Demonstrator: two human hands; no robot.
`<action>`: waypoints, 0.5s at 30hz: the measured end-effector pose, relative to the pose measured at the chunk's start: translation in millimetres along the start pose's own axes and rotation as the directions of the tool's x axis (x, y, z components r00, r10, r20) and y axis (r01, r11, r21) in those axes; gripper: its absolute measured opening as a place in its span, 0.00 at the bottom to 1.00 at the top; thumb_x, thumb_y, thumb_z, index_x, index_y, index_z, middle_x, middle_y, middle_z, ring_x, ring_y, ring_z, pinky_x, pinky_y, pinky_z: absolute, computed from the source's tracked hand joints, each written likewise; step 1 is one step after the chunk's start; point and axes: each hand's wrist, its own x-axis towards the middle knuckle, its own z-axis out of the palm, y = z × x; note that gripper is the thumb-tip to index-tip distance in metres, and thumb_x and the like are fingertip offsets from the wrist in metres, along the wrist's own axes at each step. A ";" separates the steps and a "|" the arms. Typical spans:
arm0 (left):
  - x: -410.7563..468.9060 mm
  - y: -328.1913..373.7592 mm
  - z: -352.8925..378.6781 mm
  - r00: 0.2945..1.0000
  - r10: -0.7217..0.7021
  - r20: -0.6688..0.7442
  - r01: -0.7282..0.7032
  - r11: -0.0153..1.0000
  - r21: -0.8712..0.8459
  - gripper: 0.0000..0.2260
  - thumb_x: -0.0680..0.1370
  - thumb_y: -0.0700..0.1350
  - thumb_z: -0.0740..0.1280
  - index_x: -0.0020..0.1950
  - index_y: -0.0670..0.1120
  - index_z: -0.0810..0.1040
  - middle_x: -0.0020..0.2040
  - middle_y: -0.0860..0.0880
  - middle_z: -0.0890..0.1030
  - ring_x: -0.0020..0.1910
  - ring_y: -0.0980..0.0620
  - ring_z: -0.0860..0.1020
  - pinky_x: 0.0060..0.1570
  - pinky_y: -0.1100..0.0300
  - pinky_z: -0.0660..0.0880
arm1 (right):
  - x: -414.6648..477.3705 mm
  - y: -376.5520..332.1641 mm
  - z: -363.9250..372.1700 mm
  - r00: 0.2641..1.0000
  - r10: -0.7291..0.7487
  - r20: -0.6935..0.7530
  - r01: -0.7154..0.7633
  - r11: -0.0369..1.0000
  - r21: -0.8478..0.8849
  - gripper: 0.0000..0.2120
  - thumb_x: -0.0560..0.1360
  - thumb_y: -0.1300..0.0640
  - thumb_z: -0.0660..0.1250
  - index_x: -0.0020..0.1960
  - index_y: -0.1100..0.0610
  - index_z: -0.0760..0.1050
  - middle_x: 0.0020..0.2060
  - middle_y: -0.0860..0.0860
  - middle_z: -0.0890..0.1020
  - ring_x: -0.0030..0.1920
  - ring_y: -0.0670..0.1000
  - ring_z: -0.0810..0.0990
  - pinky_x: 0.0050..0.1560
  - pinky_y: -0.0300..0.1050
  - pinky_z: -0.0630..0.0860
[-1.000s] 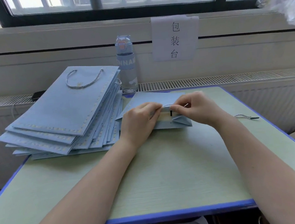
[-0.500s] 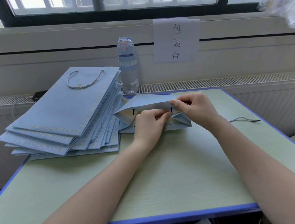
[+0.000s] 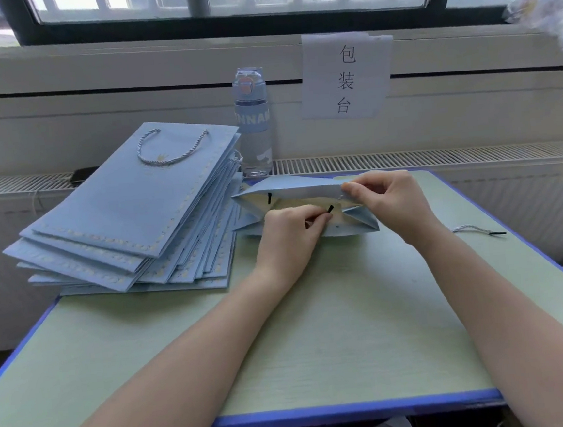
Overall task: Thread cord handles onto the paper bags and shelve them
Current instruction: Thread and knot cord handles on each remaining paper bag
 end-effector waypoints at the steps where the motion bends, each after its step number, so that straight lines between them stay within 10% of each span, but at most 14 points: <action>1: 0.7 0.7 -0.4 0.999 -0.001 -0.032 0.000 1.000 -0.018 0.05 0.74 0.41 0.72 0.46 0.41 0.85 0.39 0.48 0.85 0.37 0.61 0.77 0.42 0.70 0.72 | 0.2 0.6 -2.0 0.999 0.001 0.033 -0.002 1.000 0.012 0.03 0.74 0.57 0.69 0.43 0.51 0.81 0.39 0.47 0.84 0.43 0.47 0.82 0.47 0.38 0.76; 9: 11.6 -20.5 -5.2 0.964 0.234 -0.129 -0.161 0.895 0.416 0.20 0.69 0.49 0.72 0.59 0.45 0.78 0.54 0.45 0.78 0.54 0.47 0.72 0.54 0.54 0.67 | -0.6 -0.4 -9.5 0.984 -0.047 0.170 0.056 0.997 -0.046 0.06 0.77 0.57 0.66 0.42 0.54 0.78 0.32 0.44 0.79 0.31 0.38 0.73 0.34 0.27 0.66; 15: 9.9 -32.8 -14.4 0.998 0.058 0.002 -0.057 0.964 0.261 0.11 0.74 0.49 0.64 0.45 0.47 0.85 0.40 0.48 0.85 0.38 0.45 0.82 0.42 0.60 0.69 | -0.1 3.6 -11.2 0.949 0.020 0.314 0.007 0.996 -0.086 0.08 0.78 0.52 0.63 0.46 0.51 0.80 0.41 0.44 0.82 0.41 0.40 0.78 0.44 0.33 0.72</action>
